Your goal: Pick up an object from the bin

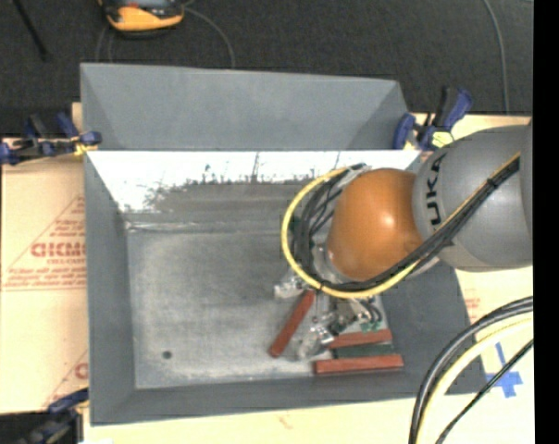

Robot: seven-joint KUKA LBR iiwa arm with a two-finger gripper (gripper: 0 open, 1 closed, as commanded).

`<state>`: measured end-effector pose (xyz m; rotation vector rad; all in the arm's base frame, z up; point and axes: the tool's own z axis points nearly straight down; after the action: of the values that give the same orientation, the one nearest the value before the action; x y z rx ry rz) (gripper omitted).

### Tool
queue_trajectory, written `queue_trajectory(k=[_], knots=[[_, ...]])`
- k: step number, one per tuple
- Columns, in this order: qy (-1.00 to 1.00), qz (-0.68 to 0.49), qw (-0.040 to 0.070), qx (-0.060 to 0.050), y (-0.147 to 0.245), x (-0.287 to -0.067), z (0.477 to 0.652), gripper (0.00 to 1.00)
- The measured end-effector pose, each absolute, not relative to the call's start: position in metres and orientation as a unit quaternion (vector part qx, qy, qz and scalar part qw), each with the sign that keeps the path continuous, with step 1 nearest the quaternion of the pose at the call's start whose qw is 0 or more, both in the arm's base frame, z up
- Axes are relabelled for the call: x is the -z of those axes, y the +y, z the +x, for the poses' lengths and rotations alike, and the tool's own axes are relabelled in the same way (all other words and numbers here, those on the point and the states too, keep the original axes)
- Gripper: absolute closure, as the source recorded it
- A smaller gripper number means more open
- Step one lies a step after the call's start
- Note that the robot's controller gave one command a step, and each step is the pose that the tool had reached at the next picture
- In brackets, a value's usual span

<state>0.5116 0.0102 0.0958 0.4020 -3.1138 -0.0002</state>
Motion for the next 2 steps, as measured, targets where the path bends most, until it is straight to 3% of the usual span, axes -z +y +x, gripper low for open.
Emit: queue_trajectory(k=[1, 2], knots=[[-0.977, 0.212, -0.002, -0.001, 0.0108, -0.0768, 0.5440, 0.00], [-0.969, 0.247, 0.002, -0.003, 0.0171, -0.0789, 0.5492, 1.00]])
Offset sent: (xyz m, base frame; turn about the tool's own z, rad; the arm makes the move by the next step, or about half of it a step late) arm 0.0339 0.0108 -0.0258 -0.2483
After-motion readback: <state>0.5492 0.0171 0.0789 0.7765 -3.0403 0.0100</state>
